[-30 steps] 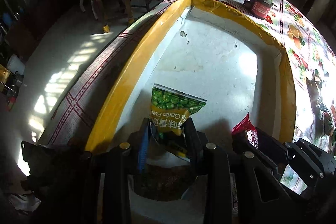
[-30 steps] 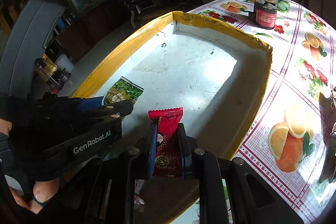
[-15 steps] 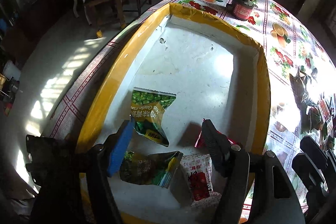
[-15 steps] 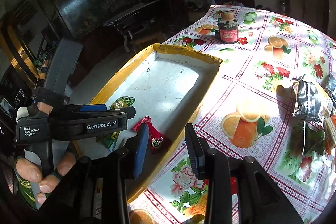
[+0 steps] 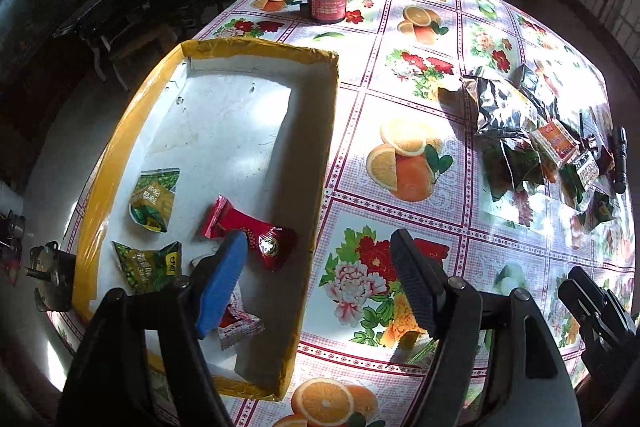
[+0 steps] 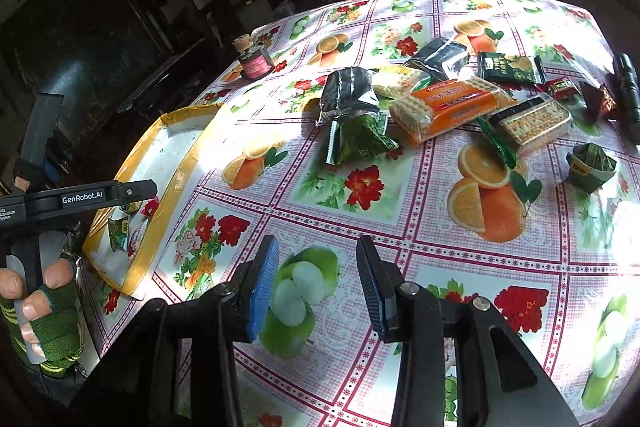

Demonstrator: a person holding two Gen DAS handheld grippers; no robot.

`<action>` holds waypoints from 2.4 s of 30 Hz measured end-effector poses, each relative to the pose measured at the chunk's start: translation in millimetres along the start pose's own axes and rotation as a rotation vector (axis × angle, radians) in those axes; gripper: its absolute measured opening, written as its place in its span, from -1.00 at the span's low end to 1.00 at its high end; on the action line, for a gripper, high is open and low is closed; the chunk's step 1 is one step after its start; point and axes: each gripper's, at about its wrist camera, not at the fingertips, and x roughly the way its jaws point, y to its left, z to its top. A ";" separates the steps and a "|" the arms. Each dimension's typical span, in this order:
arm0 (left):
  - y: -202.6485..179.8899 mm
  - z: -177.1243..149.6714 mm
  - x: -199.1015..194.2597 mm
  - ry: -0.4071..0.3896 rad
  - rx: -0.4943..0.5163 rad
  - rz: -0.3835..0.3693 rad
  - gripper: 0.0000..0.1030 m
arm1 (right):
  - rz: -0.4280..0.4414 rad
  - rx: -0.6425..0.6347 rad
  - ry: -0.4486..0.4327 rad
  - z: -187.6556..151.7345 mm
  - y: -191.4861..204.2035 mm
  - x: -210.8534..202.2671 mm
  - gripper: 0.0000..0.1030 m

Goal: Organize snacks
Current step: 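Move both tools from the tray back to the snack pile, then grasp the dark foil bag with the left tool while the right tool grasps the orange cracker pack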

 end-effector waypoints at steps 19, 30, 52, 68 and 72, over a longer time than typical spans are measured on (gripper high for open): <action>-93.0 -18.6 -9.7 0.004 0.190 -0.011 0.50 | -0.074 0.177 -0.087 -22.2 -88.7 -48.7 -0.05; -109.2 -16.6 -5.8 0.019 0.206 -0.013 0.51 | -0.078 0.215 -0.098 -24.1 -107.6 -55.5 -0.01; -122.2 64.9 41.5 0.096 0.077 -0.059 0.52 | -0.053 0.301 -0.070 39.3 -118.8 0.1 0.07; -154.4 117.5 98.8 0.148 0.056 -0.104 0.54 | 0.034 0.285 -0.009 93.3 -78.5 65.5 0.17; -160.7 120.9 105.4 0.155 0.059 -0.127 0.61 | -0.046 0.299 -0.003 103.0 -89.3 76.3 0.18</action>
